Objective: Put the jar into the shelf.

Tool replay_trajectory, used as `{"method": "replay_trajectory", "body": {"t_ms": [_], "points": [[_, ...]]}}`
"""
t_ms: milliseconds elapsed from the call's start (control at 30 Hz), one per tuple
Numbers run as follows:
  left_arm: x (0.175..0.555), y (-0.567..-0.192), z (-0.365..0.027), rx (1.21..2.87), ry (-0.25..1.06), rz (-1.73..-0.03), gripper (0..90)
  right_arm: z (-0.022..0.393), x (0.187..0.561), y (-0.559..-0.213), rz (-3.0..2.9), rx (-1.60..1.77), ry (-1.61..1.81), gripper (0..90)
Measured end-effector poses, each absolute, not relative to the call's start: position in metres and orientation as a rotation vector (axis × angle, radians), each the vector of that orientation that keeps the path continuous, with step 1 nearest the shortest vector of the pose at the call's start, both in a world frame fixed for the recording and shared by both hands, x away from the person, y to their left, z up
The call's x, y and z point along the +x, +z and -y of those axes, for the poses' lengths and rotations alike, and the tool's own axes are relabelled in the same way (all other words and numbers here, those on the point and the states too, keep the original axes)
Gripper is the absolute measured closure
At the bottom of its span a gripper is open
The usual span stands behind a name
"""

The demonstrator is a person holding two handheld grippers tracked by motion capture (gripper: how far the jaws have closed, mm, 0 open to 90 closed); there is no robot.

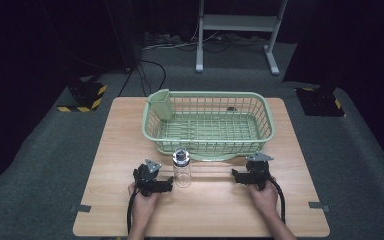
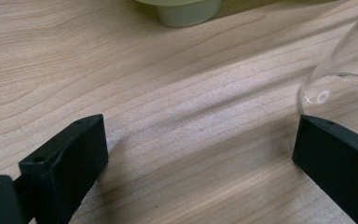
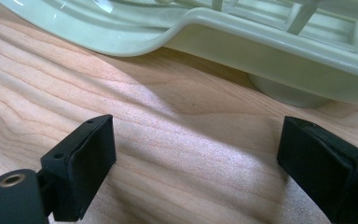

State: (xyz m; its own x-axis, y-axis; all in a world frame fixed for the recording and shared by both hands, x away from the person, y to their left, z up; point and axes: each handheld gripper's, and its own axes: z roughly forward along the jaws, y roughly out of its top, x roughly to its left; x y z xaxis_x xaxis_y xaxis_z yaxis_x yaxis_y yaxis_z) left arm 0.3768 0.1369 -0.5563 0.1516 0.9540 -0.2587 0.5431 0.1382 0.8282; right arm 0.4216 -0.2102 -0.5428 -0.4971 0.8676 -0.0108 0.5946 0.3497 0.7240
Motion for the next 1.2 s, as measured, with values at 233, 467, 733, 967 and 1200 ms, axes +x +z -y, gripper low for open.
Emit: {"method": "replay_trajectory", "body": {"t_ms": [233,467,733,967,1200], "points": [[0.377,-0.556,-0.137,1.523,0.571,-1.509,3.4,0.210,0.422,-0.543,-2.224,1.282,0.945,11.1],[0.375,-0.551,-0.139,1.616,0.565,-1.527,2.7,0.210,0.422,-0.543,-2.224,1.283,0.944,11.1],[0.351,-0.528,-0.140,1.573,0.527,-1.476,2.3,0.210,0.422,-0.543,-2.224,1.282,0.945,11.1],[0.338,-0.513,-0.121,1.557,0.461,-1.404,1.8,0.210,0.422,-0.543,-2.224,1.283,0.945,11.1],[0.338,-0.501,-0.104,1.537,0.424,-1.348,2.5,0.210,0.422,-0.543,-2.224,1.283,0.944,11.1]]}}
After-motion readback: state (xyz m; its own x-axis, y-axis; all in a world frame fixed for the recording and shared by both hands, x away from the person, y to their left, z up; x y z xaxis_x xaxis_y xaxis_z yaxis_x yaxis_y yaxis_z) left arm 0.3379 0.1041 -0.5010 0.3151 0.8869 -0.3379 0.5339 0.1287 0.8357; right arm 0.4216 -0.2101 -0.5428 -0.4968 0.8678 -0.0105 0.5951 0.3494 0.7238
